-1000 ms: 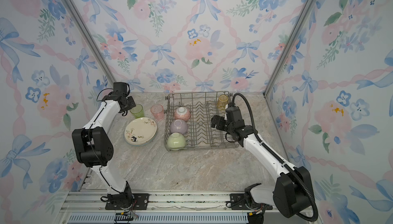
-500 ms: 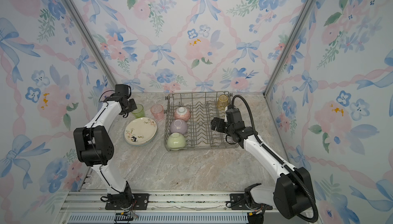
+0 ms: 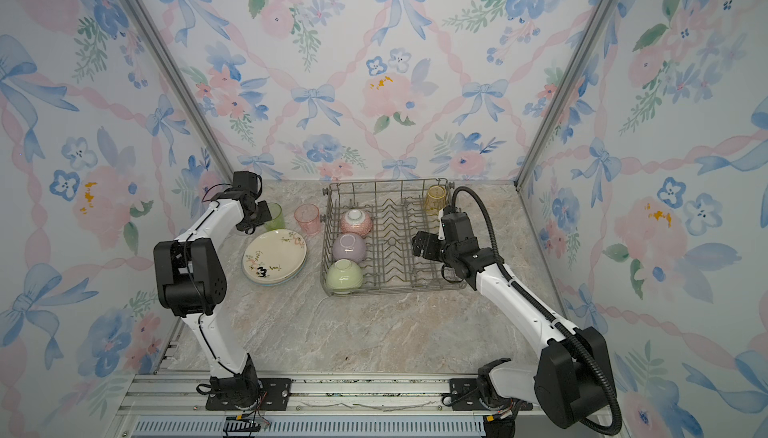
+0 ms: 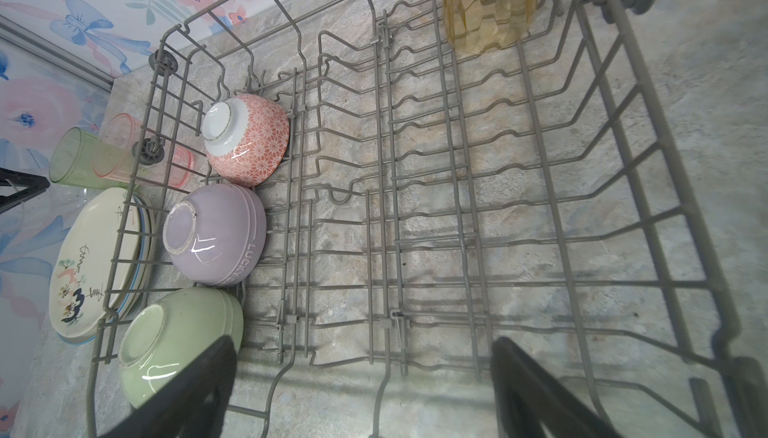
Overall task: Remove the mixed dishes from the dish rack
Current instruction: 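Lower the clear cup with the left gripper onto the table beside the green cup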
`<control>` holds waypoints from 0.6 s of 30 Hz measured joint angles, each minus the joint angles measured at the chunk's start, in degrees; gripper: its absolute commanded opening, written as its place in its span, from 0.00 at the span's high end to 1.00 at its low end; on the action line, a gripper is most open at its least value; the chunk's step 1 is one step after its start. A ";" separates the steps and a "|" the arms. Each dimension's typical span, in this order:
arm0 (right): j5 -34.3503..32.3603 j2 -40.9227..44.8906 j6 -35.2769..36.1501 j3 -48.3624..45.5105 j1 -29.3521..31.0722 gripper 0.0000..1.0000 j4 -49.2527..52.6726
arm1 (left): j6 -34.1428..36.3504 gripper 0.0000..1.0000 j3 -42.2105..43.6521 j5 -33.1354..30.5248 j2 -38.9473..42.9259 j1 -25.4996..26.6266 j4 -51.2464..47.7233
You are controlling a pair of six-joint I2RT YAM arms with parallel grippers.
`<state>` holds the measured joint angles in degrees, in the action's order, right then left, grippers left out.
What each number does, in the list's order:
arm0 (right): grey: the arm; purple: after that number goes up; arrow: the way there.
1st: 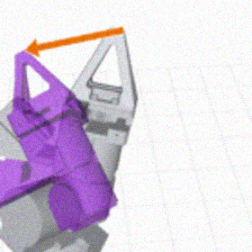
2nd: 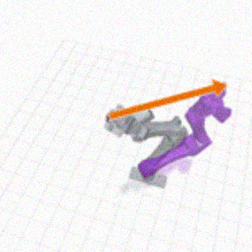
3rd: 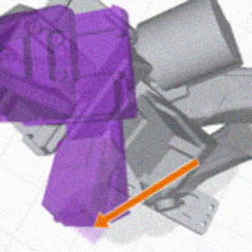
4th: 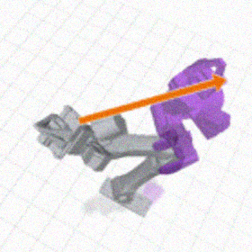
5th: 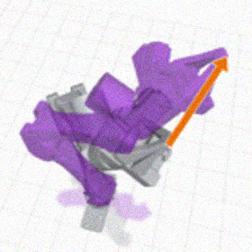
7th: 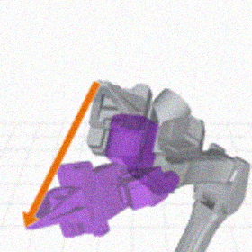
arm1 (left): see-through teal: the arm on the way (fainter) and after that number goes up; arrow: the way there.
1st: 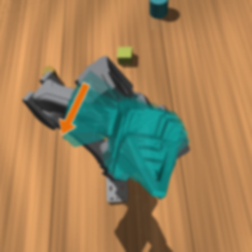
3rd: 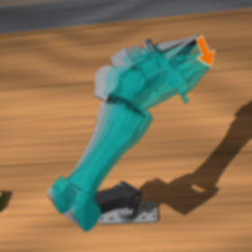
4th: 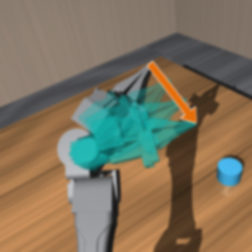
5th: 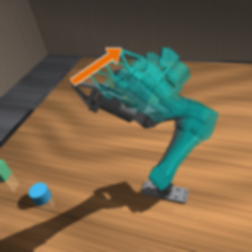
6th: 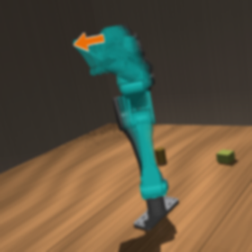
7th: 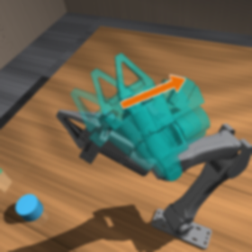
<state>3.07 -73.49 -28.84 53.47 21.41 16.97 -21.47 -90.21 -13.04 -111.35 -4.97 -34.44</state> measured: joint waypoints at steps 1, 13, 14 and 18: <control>0.11 0.00 0.17 0.00 0.00 0.03 0.13 | 0.00 1.00 -0.02 0.00 -0.04 0.00 0.00; 0.85 0.00 0.85 0.00 0.00 0.03 0.46 | -0.17 0.88 -0.04 0.02 -1.99 -0.70 0.00; 0.96 0.00 0.85 0.00 0.00 0.03 0.48 | -0.17 0.87 -0.11 0.04 -2.05 -0.70 0.00; 1.20 0.00 0.85 -0.04 0.00 0.03 0.83 | -0.02 0.80 -0.52 0.00 -2.14 -0.76 0.09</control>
<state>4.27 -73.49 -27.99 53.43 21.41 17.80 -21.50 -90.74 -13.04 -113.49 -5.74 -34.35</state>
